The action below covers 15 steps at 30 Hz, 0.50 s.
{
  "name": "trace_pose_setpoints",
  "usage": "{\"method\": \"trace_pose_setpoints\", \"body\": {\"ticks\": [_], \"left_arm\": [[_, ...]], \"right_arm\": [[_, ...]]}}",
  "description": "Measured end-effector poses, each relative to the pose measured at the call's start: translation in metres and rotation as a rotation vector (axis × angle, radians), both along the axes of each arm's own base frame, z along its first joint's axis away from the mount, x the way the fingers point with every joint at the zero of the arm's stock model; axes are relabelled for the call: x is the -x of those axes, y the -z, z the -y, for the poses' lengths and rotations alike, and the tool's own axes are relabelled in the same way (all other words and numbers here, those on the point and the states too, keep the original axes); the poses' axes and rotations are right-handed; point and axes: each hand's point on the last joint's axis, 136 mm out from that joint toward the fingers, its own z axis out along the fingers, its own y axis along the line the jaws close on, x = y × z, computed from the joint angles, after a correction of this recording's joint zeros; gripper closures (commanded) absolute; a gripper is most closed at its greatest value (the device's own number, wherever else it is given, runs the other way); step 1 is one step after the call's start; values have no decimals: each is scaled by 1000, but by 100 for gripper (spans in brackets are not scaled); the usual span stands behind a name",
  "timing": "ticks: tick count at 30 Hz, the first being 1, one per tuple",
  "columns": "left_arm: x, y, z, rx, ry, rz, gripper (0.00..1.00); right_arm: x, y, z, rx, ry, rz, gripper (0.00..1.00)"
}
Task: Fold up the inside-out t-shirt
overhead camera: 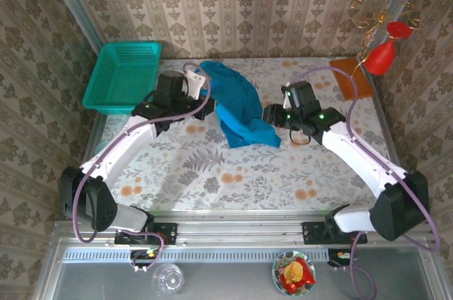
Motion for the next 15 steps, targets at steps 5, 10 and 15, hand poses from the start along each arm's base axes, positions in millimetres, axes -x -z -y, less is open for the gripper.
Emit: {"method": "trace_pose_setpoints", "body": {"ticks": [5, 10, 15], "left_arm": [[9, -8, -3, -34, 31, -24, 100], [14, -12, -10, -71, 32, -42, 100], [11, -14, -20, -94, 8, -48, 100]], "right_arm": [[20, 33, -11, 77, -158, 49, 39], [30, 78, -33, 170, -327, 80, 36], [15, 131, -28, 308, -333, 25, 35]]}}
